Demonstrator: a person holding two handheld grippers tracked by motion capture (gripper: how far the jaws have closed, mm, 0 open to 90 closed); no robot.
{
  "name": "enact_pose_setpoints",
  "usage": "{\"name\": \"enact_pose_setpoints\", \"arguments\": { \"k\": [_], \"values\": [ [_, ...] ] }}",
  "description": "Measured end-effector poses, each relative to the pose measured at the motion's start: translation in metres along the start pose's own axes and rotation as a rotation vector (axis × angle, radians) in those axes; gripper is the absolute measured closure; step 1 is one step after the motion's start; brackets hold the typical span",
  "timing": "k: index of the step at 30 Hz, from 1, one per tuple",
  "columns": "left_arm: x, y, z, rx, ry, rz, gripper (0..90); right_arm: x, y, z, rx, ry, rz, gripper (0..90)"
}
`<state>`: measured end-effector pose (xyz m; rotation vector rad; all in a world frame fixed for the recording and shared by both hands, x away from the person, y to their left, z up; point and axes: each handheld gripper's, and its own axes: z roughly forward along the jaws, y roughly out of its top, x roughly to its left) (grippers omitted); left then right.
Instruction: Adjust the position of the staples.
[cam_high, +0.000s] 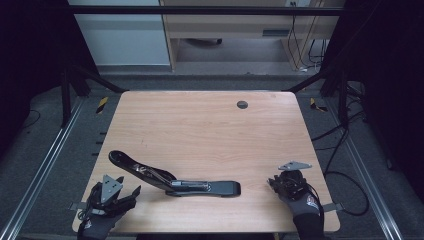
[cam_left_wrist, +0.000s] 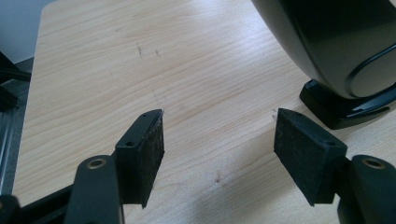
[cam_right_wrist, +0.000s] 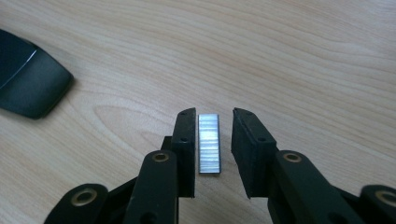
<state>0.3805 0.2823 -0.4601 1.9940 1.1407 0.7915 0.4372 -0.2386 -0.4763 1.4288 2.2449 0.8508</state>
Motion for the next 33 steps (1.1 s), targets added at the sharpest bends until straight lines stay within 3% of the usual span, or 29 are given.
{"name": "enact_pose_setpoints", "arguments": {
  "k": [7, 27, 28, 33],
  "values": [
    [0.0, 0.0, 0.0, 0.001, -0.001, -0.001, 32.8, 0.001, 0.003, 0.004, 0.019, -0.009, 0.026, 72.8],
    [0.0, 0.0, 0.001, 0.007, -0.003, 0.004, 32.8, 0.007, 0.005, 0.014, 0.07, -0.016, 0.016, 77.5],
    [0.0, 0.0, 0.001, 0.007, -0.003, 0.003, 32.8, 0.006, 0.005, 0.015, 0.069, -0.026, -0.002, 77.6],
    [0.0, 0.0, 0.001, 0.008, -0.004, 0.003, 32.8, 0.008, 0.007, 0.012, 0.064, -0.004, -0.001, 77.8]
  ]
}}
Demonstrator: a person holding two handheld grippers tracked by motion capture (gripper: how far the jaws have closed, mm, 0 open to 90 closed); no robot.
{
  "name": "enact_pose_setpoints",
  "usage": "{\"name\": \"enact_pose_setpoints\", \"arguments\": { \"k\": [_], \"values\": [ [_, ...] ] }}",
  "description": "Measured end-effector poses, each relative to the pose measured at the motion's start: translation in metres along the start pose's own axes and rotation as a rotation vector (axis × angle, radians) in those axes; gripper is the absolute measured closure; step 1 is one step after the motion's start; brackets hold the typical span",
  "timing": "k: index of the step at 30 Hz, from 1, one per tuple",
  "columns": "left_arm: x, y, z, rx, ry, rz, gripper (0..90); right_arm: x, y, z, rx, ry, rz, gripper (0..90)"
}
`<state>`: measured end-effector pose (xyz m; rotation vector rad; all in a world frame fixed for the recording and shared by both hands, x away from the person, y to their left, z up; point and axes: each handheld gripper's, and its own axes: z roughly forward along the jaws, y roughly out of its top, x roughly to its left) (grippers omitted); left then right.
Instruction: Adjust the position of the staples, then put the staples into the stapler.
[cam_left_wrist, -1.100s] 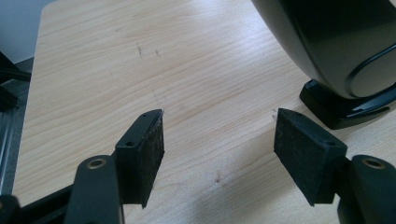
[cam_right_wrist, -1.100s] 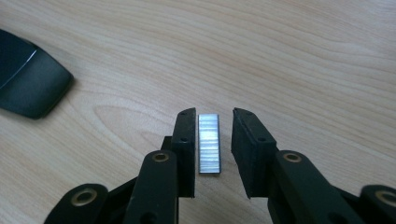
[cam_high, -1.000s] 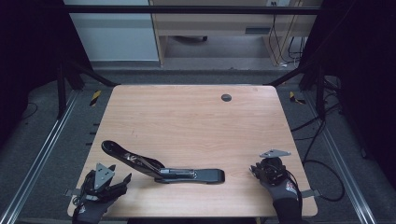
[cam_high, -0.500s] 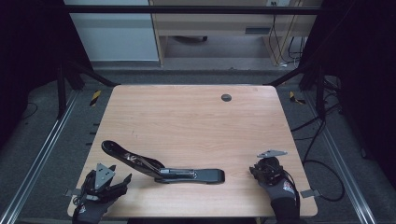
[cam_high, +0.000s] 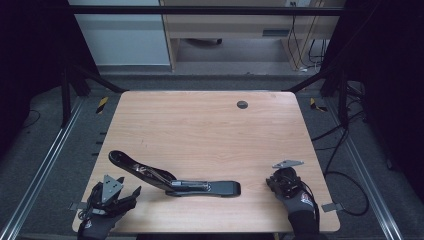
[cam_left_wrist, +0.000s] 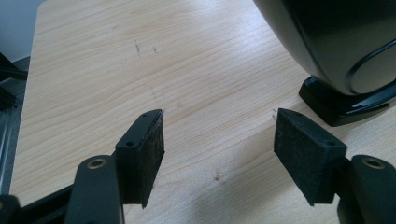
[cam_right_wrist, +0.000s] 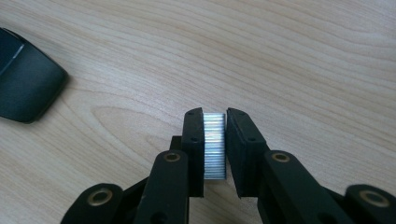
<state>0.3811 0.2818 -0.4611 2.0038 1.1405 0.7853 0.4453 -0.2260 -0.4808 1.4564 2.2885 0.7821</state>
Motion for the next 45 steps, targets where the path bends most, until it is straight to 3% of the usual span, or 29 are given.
{"name": "enact_pose_setpoints", "arguments": {
  "k": [13, 16, 29, 45],
  "values": [
    [0.001, -0.001, 0.001, 0.007, -0.009, -0.005, 32.9, -0.001, 0.002, -0.011, -0.077, 0.041, -0.084, 77.9],
    [0.001, -0.001, 0.001, 0.008, -0.009, -0.004, 32.8, 0.001, 0.005, -0.015, -0.085, 0.054, -0.083, 77.9],
    [0.004, -0.002, 0.003, 0.015, -0.01, -0.012, 32.8, 0.008, 0.02, -0.026, -0.154, 0.091, -0.18, 78.1],
    [0.004, -0.003, 0.005, 0.024, -0.015, -0.015, 32.6, 0.013, 0.036, -0.035, -0.215, 0.144, -0.234, 78.1]
  ]
}}
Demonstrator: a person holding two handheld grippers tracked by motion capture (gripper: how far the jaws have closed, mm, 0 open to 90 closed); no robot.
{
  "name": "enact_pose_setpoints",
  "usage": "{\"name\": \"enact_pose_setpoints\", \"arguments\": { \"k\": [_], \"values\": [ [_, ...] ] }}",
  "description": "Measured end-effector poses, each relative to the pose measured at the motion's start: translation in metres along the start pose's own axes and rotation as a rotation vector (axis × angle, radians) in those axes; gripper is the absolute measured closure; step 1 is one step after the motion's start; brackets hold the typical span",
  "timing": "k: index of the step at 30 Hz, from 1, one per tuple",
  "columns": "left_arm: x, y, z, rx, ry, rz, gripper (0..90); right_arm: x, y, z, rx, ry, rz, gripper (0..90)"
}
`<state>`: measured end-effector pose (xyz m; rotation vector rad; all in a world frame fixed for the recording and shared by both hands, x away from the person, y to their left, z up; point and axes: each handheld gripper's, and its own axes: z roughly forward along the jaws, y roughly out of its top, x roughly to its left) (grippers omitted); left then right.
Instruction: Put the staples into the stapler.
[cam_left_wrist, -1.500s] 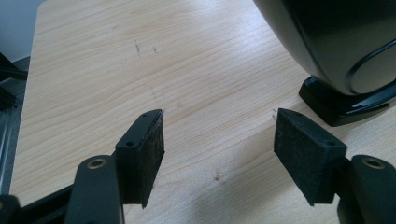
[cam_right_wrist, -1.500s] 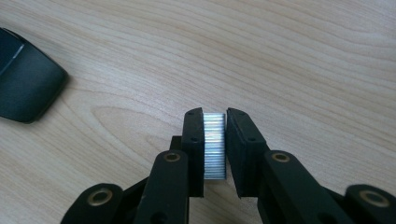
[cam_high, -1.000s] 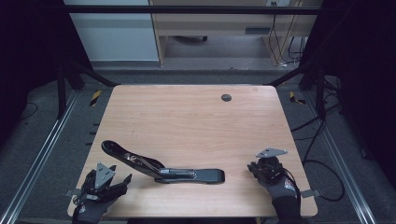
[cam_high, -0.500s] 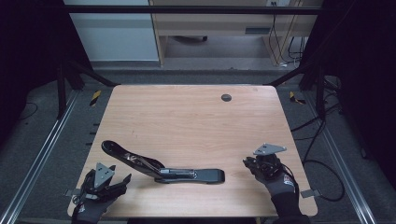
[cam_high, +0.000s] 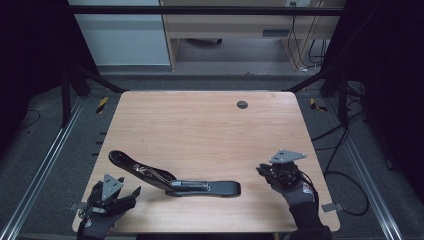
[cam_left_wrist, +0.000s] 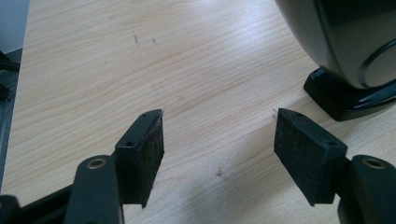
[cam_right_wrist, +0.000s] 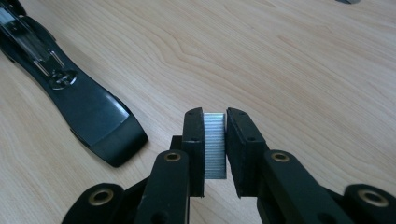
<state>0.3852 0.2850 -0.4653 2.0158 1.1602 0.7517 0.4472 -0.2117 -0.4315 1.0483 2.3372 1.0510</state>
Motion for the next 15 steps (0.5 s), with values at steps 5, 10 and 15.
{"name": "enact_pose_setpoints", "arguments": {
  "k": [5, 10, 15],
  "values": [
    [0.0, 0.0, 0.0, -0.001, 0.001, 0.001, 32.6, 0.005, 0.008, 0.002, 0.006, 0.031, -0.034, 78.1],
    [0.001, 0.0, 0.0, 0.0, 0.003, 0.0, 32.6, 0.009, 0.017, 0.001, 0.001, 0.056, -0.053, 78.2],
    [0.001, 0.0, 0.0, 0.003, 0.004, 0.0, 32.6, 0.018, 0.034, 0.001, -0.009, 0.1, -0.115, 78.1]
  ]
}}
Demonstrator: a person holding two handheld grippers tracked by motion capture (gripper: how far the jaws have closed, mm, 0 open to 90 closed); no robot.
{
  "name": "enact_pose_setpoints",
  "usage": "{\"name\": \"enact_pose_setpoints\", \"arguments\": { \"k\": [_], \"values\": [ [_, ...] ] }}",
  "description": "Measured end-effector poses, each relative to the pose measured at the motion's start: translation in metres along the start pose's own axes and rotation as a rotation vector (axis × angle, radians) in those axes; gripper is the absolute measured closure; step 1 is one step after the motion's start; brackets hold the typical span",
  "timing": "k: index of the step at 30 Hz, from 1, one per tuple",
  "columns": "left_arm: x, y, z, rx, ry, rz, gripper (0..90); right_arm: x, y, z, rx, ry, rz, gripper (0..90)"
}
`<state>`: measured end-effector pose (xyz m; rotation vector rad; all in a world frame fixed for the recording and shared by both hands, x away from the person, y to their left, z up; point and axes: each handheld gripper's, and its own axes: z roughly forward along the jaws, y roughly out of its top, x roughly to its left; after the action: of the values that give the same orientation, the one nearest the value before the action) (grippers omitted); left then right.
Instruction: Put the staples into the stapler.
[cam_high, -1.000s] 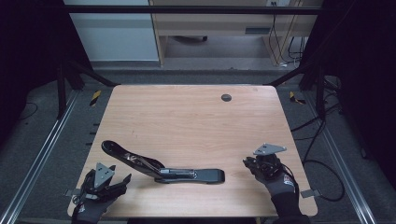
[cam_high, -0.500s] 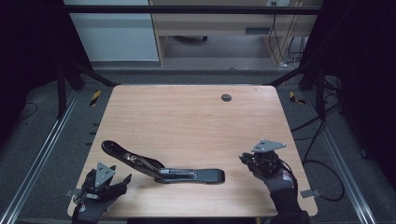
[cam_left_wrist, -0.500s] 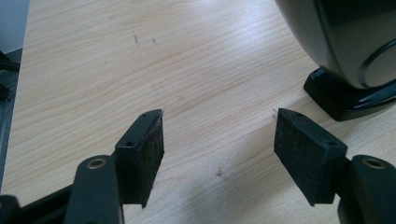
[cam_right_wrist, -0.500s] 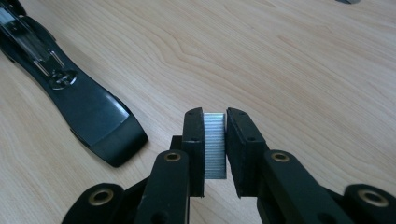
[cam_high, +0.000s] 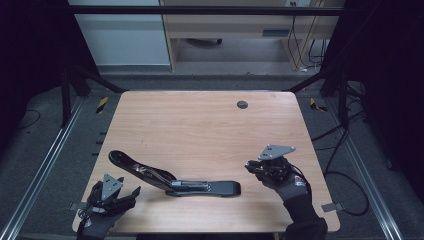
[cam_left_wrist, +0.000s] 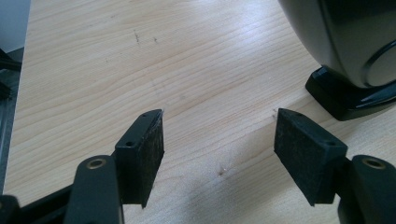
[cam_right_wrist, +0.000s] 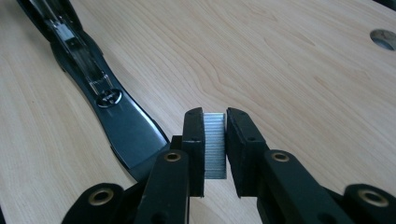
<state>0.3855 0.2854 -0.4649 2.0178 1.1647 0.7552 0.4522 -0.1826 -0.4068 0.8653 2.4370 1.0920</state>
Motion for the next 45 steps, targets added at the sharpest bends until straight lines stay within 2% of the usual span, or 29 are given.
{"name": "enact_pose_setpoints", "arguments": {
  "k": [9, 23, 34, 45],
  "values": [
    [0.0, 0.0, 0.0, 0.003, -0.001, 0.002, 32.6, 0.01, 0.024, 0.008, -0.008, 0.044, -0.057, 78.1],
    [0.002, 0.0, 0.0, 0.007, 0.0, 0.002, 32.6, 0.025, 0.049, 0.024, -0.016, 0.122, -0.119, 78.1],
    [0.002, -0.001, 0.0, 0.009, -0.003, 0.004, 32.5, 0.033, 0.059, 0.037, -0.022, 0.179, -0.162, 78.2],
    [0.002, -0.001, 0.001, 0.009, -0.006, 0.002, 32.5, 0.043, 0.069, 0.052, 0.005, 0.237, -0.184, 78.2]
  ]
}}
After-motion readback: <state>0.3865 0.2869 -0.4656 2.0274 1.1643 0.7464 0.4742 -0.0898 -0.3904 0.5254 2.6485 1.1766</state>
